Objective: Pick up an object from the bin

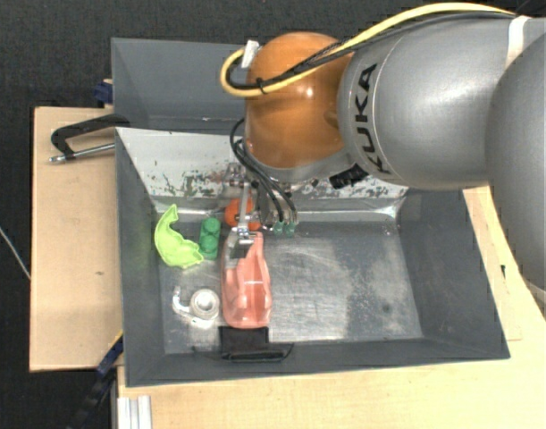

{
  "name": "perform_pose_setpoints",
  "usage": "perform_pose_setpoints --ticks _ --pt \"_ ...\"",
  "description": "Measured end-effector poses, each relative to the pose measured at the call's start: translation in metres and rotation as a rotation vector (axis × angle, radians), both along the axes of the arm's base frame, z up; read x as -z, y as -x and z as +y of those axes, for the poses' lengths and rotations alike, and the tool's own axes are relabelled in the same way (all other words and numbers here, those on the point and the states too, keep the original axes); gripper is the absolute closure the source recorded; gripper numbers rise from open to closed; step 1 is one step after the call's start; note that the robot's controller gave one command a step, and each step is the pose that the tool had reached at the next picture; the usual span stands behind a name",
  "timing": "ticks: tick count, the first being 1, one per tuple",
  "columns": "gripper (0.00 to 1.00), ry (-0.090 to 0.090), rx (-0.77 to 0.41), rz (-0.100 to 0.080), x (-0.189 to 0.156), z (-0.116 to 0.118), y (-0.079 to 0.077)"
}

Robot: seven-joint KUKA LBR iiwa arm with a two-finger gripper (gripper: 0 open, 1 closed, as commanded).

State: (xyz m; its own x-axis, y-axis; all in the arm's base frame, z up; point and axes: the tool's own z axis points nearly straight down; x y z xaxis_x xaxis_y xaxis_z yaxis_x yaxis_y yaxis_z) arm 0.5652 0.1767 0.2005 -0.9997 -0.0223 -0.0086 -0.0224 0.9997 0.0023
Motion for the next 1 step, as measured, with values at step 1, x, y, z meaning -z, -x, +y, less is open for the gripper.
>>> perform_pose_setpoints --ticks 1 --pt "0.0 0.002 -0.168 0.006 0.0568 0.0254 0.0148"
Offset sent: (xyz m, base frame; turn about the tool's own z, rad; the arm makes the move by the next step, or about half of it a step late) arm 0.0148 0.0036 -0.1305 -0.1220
